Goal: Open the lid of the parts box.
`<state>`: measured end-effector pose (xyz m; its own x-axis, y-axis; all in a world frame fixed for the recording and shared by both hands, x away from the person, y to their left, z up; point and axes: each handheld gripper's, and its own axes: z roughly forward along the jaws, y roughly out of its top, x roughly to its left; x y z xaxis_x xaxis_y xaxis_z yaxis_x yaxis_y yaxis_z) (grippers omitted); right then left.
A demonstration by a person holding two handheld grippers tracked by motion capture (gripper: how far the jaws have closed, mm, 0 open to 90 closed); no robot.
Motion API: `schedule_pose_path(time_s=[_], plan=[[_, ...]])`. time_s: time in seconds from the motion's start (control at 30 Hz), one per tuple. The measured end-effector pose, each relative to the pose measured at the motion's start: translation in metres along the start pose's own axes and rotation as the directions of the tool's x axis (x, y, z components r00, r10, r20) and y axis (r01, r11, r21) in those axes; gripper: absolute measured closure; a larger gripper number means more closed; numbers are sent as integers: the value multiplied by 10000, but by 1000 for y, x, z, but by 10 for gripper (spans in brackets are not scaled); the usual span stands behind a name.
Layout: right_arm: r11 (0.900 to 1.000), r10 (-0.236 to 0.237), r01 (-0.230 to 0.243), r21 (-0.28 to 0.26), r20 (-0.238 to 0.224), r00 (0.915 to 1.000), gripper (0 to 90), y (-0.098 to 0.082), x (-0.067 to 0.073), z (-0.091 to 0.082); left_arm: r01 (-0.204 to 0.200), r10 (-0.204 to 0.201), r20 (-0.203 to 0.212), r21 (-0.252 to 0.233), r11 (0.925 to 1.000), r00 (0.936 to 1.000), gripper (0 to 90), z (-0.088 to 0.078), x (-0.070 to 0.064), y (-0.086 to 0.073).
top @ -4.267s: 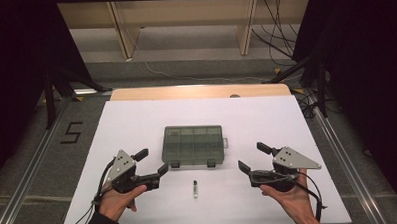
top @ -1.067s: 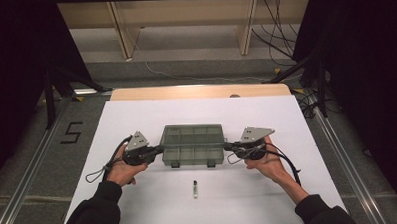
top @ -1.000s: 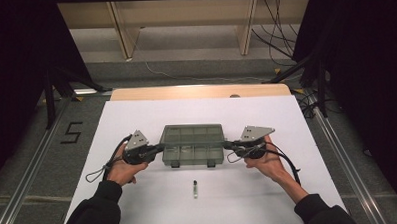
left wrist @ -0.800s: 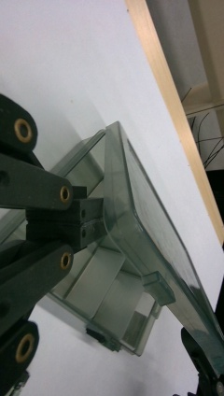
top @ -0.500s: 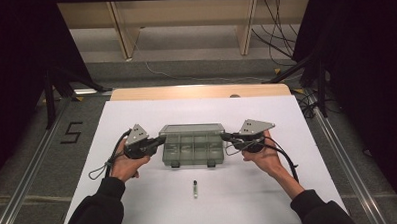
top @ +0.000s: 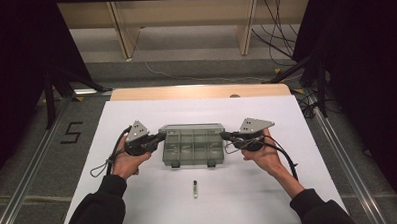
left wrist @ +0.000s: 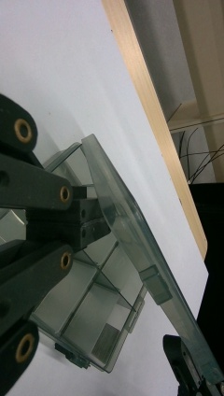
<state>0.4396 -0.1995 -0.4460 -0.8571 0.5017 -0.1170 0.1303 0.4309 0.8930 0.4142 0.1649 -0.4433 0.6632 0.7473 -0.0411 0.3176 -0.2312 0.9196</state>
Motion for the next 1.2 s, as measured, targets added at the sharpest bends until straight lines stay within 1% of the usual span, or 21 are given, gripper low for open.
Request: schedule_pose_path(time_s=[0.07, 0.1, 0.13, 0.2, 0.23, 0.27, 0.3, 0.33, 0.37, 0.4, 0.43, 0.47, 0.57, 0.63, 0.67, 0.7, 0.8, 1.0, 1.03, 1.1, 1.2], plan=[[9999, 104, -104, -43, 43, 9999, 900, 0, 0, -1, -46, 46, -35, 5, 10000, 10000, 895, 0, 0, 0], [9998, 189, -188, 59, -115, 9998, 899, 0, -1, -2, -77, 77, -53, -2, 10000, 10000, 895, 0, 1, 1], [9994, 145, -143, 329, -52, 9999, 877, -2, -2, -6, -83, 82, -23, -71, 9999, 10000, 895, 0, 1, 2], [9988, 155, -153, 462, -49, 9999, 862, -2, -3, -7, -68, 67, -116, -84, 9999, 9999, 895, 0, 1, 2], [9982, 326, -333, 492, 160, 9993, 796, -4, -7, -10, -53, 52, -124, -111, 9999, 9999, 895, 0, 1, 3], [9982, 326, -333, 492, 160, 9993, 796, -4, -7, -10, -12, 11, -133, -115, 9999, 9999, 895, 0, 2, 3], [9977, 465, -476, 483, 220, 9987, 727, -5, -10, -11, 9, -11, -138, -117, 9999, 9999, 895, 0, 2, 3], [9946, 959, -977, 348, 494, 9942, 619, -4, -14, -10, 17, -19, -158, -133, 9999, 9999, 895, 0, 2, 4], [9946, 959, -977, 348, 494, 9942, 619, -4, -14, -10, 17, -19, -158, -133, 9999, 9999, 895, 0, 2, 4], [9940, 1007, -1027, 368, 538, 9935, 529, -3, -18, -8, -8, 5, -187, -113, 9999, 9998, 895, 1, 2, 5], [9940, 1007, -1027, 368, 538, 9935, 529, -3, -18, -8, -8, 5, -187, -113, 9999, 9998, 895, 1, 2, 5], [9950, 919, -945, 318, 760, 9929, 459, 0, -21, -5, -22, 20, -224, -82, 10000, 9997, 895, 2, 2, 7], [9955, 914, -932, 167, 868, 9920, 399, 3, -23, 3, -32, 30, -224, -101, 9999, 9997, 895, 3, 1, 8], [9957, 781, -818, 427, 813, 9936, 365, 4, -23, 8, -58, 56, -210, -100, 9999, 9998, 895, 4, 1, 9], [9972, 683, -709, 257, 921, 9934, 360, 5, -24, 11, -63, 61, -218, -101, 9999, 9997, 895, 4, 1, 9], [9963, 808, -827, 212, 804, 9935, 362, 6, -23, 13, -28, 26, -228, -107, 9999, 9997, 895, 3, 1, 9], [9992, 337, -355, 199, 856, 9958, 405, 11, -23, 18, 29, -32, -242, -131, 9999, 9997, 895, 3, 1, 9], [9998, 141, -152, 146, 738, 9972, 552, 14, -24, 20, 111, -112, -235, -54, 9999, 9997, 893, 3, 2, 8], [9998, 141, -152, 146, 738, 9972, 552, 14, -24, 20, 111, -112, -235, -54, 9999, 9997, 886, 3, 2, 8], [10000, -7, 2, 62, 761, 9971, 608, 14, -24, 21, 238, -237, -196, 37, 9997, 9995, 869, 3, 3, 7], [9999, -166, 164, 33, 791, 9967, 654, 15, -23, 20, 407, -387, -338, 609, 9973, 9987, 787, 5, 3, 3]])
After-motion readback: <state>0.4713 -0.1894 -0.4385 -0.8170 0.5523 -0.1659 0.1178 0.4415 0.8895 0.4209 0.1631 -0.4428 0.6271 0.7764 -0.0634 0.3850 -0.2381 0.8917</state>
